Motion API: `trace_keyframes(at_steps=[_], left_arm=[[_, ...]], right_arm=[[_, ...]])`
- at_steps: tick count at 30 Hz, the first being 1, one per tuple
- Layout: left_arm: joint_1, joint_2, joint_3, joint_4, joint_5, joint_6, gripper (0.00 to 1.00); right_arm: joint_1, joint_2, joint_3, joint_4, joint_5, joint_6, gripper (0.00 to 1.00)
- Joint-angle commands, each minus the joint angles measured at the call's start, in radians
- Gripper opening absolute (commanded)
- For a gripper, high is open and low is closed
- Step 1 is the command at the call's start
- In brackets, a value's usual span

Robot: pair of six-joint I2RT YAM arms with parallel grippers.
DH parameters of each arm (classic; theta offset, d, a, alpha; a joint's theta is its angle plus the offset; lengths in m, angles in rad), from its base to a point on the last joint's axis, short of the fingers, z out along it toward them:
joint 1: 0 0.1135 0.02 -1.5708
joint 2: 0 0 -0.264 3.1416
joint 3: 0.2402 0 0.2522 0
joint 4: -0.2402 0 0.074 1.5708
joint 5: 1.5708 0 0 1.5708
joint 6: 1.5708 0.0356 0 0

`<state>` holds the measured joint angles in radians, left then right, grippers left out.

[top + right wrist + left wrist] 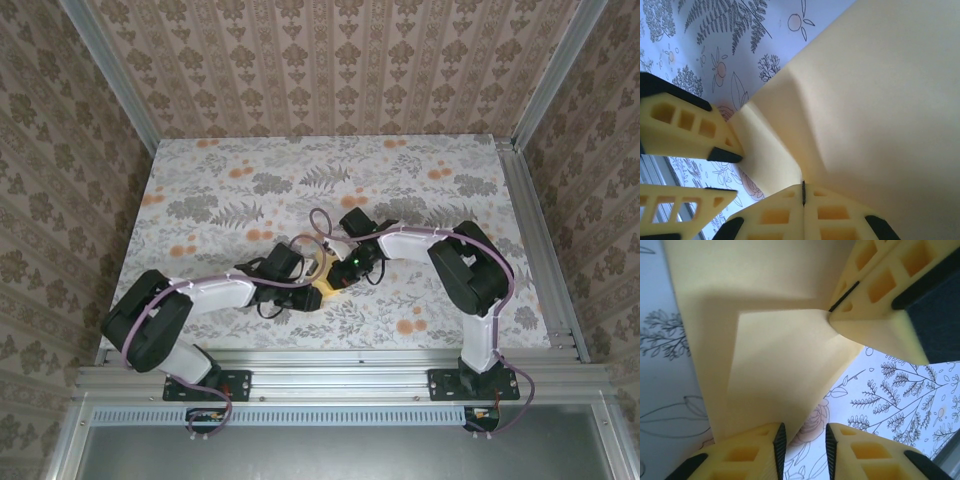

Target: Fold a paper plane with a square sheet of paper (pick it up from the middle)

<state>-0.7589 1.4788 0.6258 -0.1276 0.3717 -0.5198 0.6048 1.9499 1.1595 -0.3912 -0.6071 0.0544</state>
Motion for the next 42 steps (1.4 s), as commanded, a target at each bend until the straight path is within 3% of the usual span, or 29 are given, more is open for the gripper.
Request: trace_keyframes(at_steps=[1,5,11,32,42], left_arm=[[0.033,-0.053,0.038,-0.094,0.016,0.017,0.36],[0.09,-0.099,0.088,-0.125,0.029,0.018,0.44],[0.165,-0.051,0.146,-0.176,0.025,0.037,0.45],[0.138,0.166,0.145,-0.084,0.113,0.053,0.48],[0.128,0.211,0.16,-0.069,0.14,0.068,0.41]], right_arm=[[0.004,0.016,0.026,-0.039,0.0,-0.03,0.0],[0.005,0.019,0.029,-0.045,0.0,-0.033,0.0],[0.005,0.019,0.034,-0.052,0.002,-0.034,0.0],[0.006,0.033,0.055,-0.072,-0.005,-0.031,0.0],[0.006,0.028,0.064,-0.067,-0.003,-0.025,0.0]])
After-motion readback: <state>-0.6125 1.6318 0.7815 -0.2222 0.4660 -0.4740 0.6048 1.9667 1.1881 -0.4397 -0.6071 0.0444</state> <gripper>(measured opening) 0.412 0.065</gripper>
